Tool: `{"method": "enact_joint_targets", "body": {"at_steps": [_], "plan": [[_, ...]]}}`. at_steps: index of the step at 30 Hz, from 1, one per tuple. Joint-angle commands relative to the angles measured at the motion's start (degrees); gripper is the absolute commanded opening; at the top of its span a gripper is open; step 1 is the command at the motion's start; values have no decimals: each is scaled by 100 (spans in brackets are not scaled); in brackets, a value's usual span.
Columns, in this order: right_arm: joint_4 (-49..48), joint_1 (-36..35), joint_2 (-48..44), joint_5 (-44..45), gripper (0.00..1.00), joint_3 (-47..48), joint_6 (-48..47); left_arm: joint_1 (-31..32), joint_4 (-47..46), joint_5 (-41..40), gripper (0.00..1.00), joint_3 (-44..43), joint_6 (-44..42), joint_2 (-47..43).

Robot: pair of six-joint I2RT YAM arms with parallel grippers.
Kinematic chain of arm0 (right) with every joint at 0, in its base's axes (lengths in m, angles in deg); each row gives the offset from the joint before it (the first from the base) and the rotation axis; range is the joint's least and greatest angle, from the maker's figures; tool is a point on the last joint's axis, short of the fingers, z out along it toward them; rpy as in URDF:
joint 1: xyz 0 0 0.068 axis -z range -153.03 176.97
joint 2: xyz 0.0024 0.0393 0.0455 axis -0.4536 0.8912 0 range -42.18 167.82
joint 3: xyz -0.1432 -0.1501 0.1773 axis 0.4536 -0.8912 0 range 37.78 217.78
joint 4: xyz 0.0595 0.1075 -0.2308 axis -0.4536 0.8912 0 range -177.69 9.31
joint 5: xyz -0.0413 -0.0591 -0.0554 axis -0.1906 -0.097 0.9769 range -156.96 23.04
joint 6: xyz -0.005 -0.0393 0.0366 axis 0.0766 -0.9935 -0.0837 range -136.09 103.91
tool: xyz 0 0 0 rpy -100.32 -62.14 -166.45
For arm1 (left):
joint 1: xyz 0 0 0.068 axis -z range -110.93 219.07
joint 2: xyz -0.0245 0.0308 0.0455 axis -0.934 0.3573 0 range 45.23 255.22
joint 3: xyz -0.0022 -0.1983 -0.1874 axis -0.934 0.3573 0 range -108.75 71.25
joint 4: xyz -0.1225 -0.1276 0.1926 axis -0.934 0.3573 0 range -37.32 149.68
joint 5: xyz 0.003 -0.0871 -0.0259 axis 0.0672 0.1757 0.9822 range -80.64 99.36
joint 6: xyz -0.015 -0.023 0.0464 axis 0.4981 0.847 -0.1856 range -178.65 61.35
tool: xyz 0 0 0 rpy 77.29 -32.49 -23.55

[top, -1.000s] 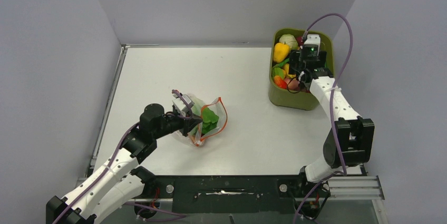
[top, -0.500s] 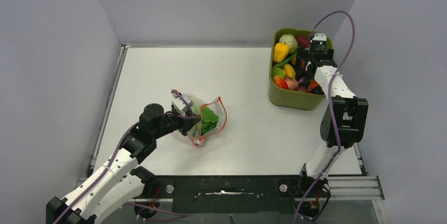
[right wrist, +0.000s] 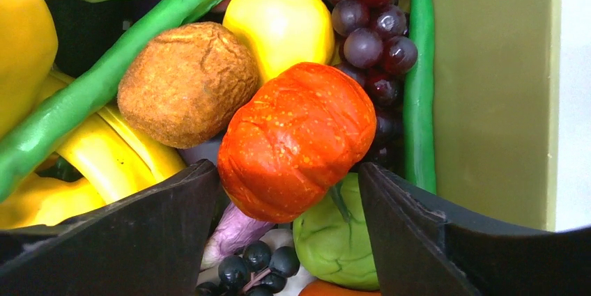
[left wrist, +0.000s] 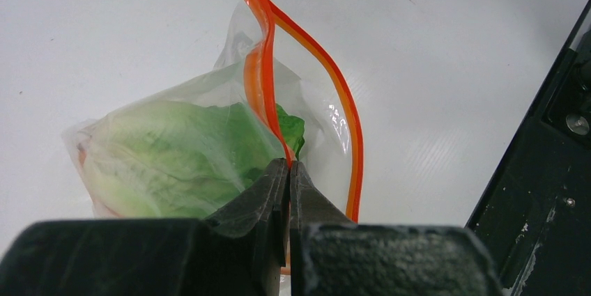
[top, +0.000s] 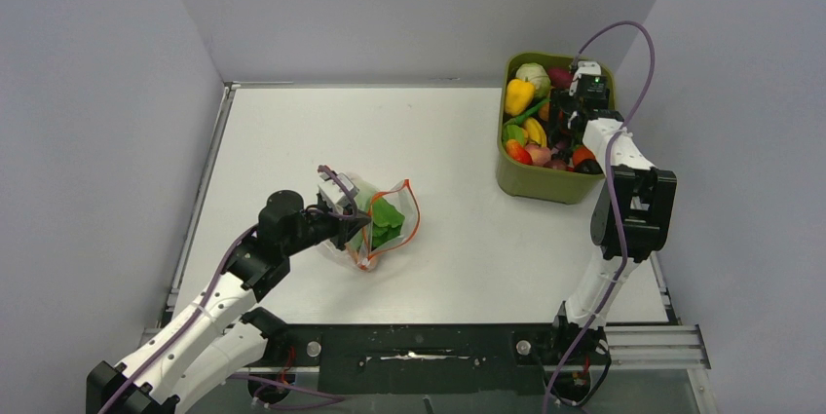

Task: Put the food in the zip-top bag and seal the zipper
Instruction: Pick up the fake vegetable from the bin.

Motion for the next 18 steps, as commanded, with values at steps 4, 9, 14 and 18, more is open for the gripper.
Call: {"method": "enact_joint_targets", "body": {"at_steps": [4, 9, 14, 18], "plan": [[-261, 67, -560, 1, 62, -156, -80, -127, -164, -36, 0, -95, -141, -71], [-225, -7, -1096, -18, 51, -455, 101, -180, -188, -295, 0, -78, -228, -241], [-100, -170, -1611, -174, 49, -699, 267, -187, -191, -189, 0, -93, -194, -268], [163, -256, -1967, -416, 47, -851, 444, -190, -250, -295, 0, -95, -132, -404]]}}
